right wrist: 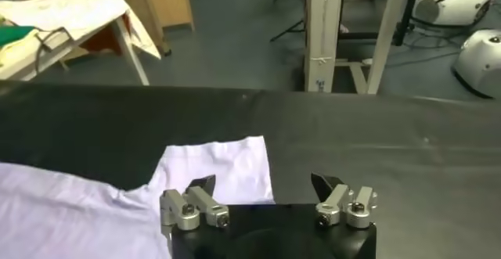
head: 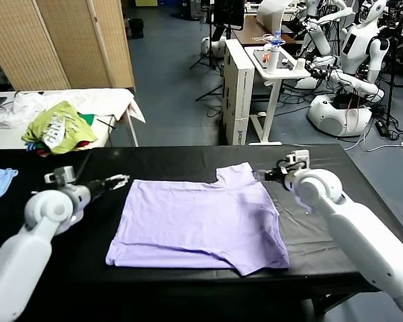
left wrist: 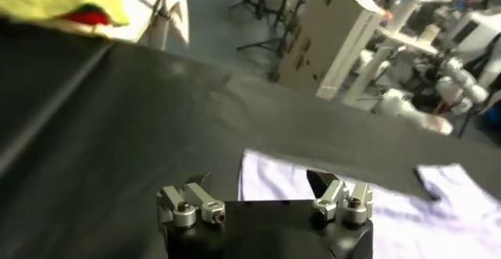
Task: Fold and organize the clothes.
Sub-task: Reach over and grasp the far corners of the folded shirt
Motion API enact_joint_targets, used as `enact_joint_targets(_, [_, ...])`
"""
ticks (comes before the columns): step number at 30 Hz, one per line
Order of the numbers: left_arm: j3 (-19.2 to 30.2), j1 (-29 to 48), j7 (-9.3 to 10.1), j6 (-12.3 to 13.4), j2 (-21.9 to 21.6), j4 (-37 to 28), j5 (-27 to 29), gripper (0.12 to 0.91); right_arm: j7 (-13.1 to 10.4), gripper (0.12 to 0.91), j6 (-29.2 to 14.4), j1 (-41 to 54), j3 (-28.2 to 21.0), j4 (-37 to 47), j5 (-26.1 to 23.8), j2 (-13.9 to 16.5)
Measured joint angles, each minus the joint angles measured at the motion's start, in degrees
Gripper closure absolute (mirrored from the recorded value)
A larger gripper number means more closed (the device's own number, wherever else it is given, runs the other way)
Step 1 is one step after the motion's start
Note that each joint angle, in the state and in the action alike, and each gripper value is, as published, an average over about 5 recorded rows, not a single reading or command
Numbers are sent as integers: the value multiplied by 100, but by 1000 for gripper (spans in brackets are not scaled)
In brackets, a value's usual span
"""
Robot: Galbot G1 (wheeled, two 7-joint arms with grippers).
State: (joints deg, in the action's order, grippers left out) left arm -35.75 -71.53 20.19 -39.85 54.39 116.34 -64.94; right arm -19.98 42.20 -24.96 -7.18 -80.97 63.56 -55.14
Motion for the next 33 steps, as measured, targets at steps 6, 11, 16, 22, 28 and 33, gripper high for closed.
enact_joint_targets(6, [453,1005,-119,-223,-324,-911,-375,123,26,118,0,53,-57,237,-78,-143])
enact_joint_targets(11, [976,1857,-455,-237,-486,-1660,-425,123,35,118,0,81,-65,357,-142,-253])
enact_joint_targets(16, [1472,2542,-783,-237,-458,-2308,-92,123,51,121,0,67,-74,419,-176,-294])
enact_joint_targets(22, [1890,2985,-964,-237,-295,-2871,315,123,65,251,-1,99,-110,465,-185,-309])
enact_joint_targets(28, [2134,3207,-1077,-235,-173,-3257,586,123,67,348,-3,104,-137,474,-203,-323])
enact_joint_targets(33, [2283,3295,-1138,-235,-106,-3410,743,123,76,489,-7,97,-123,532,-312,-374])
